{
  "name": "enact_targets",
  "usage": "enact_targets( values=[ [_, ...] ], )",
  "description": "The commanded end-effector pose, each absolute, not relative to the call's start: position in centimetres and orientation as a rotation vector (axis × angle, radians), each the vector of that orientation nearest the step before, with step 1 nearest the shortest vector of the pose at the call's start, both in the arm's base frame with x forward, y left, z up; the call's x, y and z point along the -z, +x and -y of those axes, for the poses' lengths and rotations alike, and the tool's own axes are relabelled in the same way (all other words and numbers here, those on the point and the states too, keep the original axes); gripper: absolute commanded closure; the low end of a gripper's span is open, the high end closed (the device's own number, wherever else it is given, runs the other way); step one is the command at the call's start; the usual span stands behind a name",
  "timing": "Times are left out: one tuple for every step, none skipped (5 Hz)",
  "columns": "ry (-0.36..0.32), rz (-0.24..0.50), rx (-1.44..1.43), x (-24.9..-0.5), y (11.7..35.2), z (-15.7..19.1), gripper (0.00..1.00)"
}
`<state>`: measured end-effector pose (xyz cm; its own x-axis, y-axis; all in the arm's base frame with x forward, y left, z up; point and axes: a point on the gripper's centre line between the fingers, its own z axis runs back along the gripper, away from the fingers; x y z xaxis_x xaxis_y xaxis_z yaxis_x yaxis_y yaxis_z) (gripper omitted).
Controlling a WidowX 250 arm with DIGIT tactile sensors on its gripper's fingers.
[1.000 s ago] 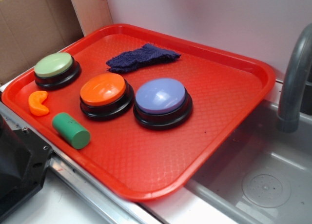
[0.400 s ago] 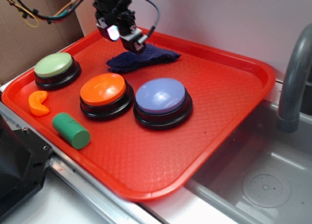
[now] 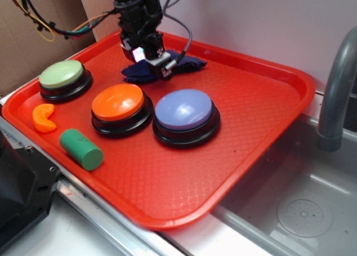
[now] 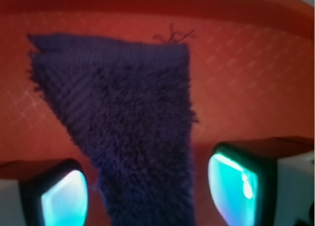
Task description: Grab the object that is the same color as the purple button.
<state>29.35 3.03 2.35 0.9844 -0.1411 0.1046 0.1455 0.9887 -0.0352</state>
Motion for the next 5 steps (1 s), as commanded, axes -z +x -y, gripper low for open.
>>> enact_targets(
  values=[
    [0.0, 0.096, 0.16, -2.11, 29.57, -2.34, 1.0],
    [0.002, 0.104, 0.146, -2.54, 29.5, -2.36, 1.0],
    [0.006, 0.102, 0.145, -2.79, 29.42, -2.39, 1.0],
    [0.011, 0.099, 0.136, -2.9, 29.4, -2.45, 1.0],
    [0.022, 0.095, 0.134, -2.99, 29.39, -2.4, 1.0]
  ],
)
